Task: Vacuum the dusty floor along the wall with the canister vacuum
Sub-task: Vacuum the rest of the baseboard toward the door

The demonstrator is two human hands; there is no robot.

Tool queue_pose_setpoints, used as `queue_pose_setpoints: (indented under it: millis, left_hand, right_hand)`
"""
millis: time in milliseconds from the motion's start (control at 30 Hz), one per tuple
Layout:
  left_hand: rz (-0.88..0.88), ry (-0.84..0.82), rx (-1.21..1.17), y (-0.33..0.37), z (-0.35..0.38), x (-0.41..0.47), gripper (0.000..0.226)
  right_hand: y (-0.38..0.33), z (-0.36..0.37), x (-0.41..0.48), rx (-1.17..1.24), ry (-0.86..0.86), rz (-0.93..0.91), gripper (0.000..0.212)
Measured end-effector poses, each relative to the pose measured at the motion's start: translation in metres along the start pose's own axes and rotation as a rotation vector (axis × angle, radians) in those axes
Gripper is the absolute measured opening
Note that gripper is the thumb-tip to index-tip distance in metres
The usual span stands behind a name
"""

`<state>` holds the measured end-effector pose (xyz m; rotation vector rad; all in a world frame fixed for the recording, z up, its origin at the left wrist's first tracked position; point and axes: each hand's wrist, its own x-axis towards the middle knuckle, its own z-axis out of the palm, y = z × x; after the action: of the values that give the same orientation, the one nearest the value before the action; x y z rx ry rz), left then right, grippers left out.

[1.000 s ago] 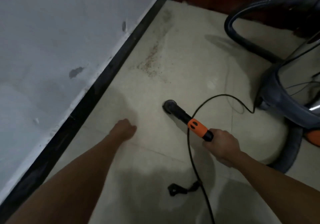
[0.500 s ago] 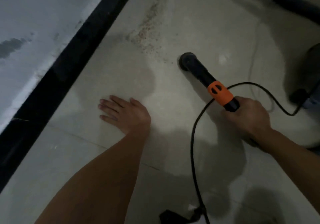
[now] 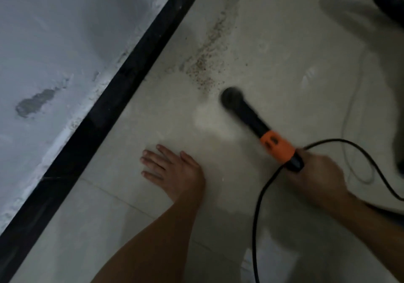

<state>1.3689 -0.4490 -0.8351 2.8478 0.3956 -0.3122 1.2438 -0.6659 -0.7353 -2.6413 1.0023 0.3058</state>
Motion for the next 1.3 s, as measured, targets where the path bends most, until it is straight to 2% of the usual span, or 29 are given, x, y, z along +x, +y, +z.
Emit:
queue_pose_setpoints:
  millis: [100, 233, 300, 467, 600, 700, 933, 1133, 1300]
  left_hand:
    - [-0.002, -0.009, 0.012, 0.001, -0.002, -0.001, 0.069]
    - [0.002, -0.013, 0.035, 0.002, -0.003, -0.001, 0.069]
    - [-0.006, -0.024, 0.039, 0.002, -0.004, -0.002, 0.069]
    - [-0.011, -0.038, 0.065, 0.003, -0.007, -0.002, 0.068]
    - [-0.018, -0.032, 0.08, 0.004, -0.009, -0.003, 0.067]
    - [-0.024, -0.041, 0.081, 0.007, -0.012, -0.005, 0.069]
    - [-0.014, -0.041, 0.057, 0.008, -0.019, -0.008, 0.071]
    - [-0.018, -0.02, 0.054, 0.001, -0.01, -0.003, 0.066]
    - [0.065, 0.01, -0.035, -0.008, -0.014, -0.003, 0.058]
  right_hand:
    - [-0.001, 0.011, -0.017, -0.094, -0.053, -0.094, 0.032]
    - [-0.005, -0.011, 0.046, 0.066, 0.029, 0.04, 0.027]
    - [-0.009, -0.017, 0.056, 0.11, 0.08, 0.038, 0.029]
    - [-0.013, 0.004, 0.024, -0.061, -0.075, -0.101, 0.022]
    - [-0.004, -0.021, 0.092, 0.155, 0.056, 0.062, 0.036]
    - [-0.006, -0.036, 0.124, 0.231, 0.081, 0.099, 0.029]
    - [-0.011, -0.002, 0.022, 0.001, -0.231, -0.121, 0.03]
    - [-0.006, -0.006, 0.021, 0.07, -0.198, -0.141, 0.028]
    - [-0.009, 0.0, -0.012, -0.015, -0.221, -0.246, 0.023]
